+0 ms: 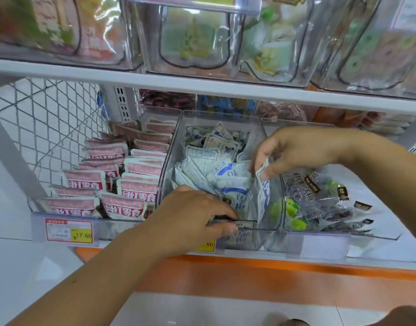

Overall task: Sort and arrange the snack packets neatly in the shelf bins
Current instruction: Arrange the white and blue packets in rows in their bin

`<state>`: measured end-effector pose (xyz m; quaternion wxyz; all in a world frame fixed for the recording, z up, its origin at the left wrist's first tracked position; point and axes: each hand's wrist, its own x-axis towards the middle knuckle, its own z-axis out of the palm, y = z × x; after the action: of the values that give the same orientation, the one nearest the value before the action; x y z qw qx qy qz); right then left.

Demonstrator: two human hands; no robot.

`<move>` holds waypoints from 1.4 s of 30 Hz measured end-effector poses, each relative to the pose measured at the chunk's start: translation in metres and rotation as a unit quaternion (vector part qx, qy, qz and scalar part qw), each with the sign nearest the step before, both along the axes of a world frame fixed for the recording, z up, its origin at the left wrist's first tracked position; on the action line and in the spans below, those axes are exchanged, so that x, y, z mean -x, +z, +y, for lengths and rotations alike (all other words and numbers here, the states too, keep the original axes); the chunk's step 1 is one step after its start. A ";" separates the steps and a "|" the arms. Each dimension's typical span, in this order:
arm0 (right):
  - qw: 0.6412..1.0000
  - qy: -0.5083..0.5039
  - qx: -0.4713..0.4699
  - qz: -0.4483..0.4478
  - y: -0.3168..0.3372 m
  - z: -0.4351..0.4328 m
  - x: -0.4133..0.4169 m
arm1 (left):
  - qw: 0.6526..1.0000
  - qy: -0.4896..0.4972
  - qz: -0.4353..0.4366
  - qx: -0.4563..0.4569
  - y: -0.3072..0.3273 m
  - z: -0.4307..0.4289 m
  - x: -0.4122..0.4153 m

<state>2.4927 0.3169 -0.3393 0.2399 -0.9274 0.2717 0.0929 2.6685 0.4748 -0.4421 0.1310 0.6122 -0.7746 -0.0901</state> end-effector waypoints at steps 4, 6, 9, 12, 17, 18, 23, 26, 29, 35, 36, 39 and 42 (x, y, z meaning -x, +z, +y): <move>0.992 -0.048 -0.053 -0.100 -0.004 0.005 0.010 | 1.000 0.011 0.000 0.003 0.000 0.000 0.001; 0.975 -0.077 -0.099 -0.184 -0.014 0.008 0.013 | 1.000 0.029 0.001 0.006 0.000 0.002 0.003; 0.930 -0.129 -0.177 -0.295 -0.029 0.011 0.013 | 0.998 0.061 0.028 -0.008 -0.002 0.004 0.003; 0.942 -0.126 -0.130 -0.284 -0.042 0.013 0.011 | 0.994 0.079 0.066 -0.026 -0.003 0.005 0.001; 0.966 -0.078 -0.080 -0.234 -0.045 0.023 0.011 | 0.992 0.076 0.094 -0.028 0.000 0.004 0.000; 0.976 -0.058 -0.057 -0.203 -0.044 0.029 0.011 | 0.993 0.074 0.093 -0.027 0.000 0.004 0.000; 0.996 -0.012 0.000 -0.089 -0.037 0.046 0.011 | 0.993 0.074 0.092 -0.002 0.000 0.005 0.000; 0.997 -0.007 0.044 -0.057 -0.038 0.047 0.006 | 0.993 0.072 0.094 0.000 0.000 0.006 -0.001; 0.994 0.015 0.108 0.004 -0.046 0.048 -0.010 | 0.994 0.073 0.084 0.001 0.000 0.006 0.000; 0.998 -0.020 0.059 0.014 -0.048 0.046 -0.024 | 0.995 0.071 0.074 0.003 -0.001 0.004 -0.001; 0.996 -0.018 0.069 0.050 -0.041 0.044 -0.021 | 0.995 0.069 0.075 0.002 -0.001 0.004 -0.002; 0.973 0.037 0.166 0.153 -0.034 0.043 -0.023 | 0.995 0.063 0.075 0.002 -0.001 0.005 -0.003; 0.969 0.060 0.203 0.130 -0.051 0.048 -0.035 | 0.994 0.081 0.078 0.013 0.001 0.007 -0.001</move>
<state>2.5278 0.3645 -0.3904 0.0034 -0.9513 0.2573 0.1699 2.6698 0.4814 -0.4411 0.2063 0.6619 -0.7112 -0.1164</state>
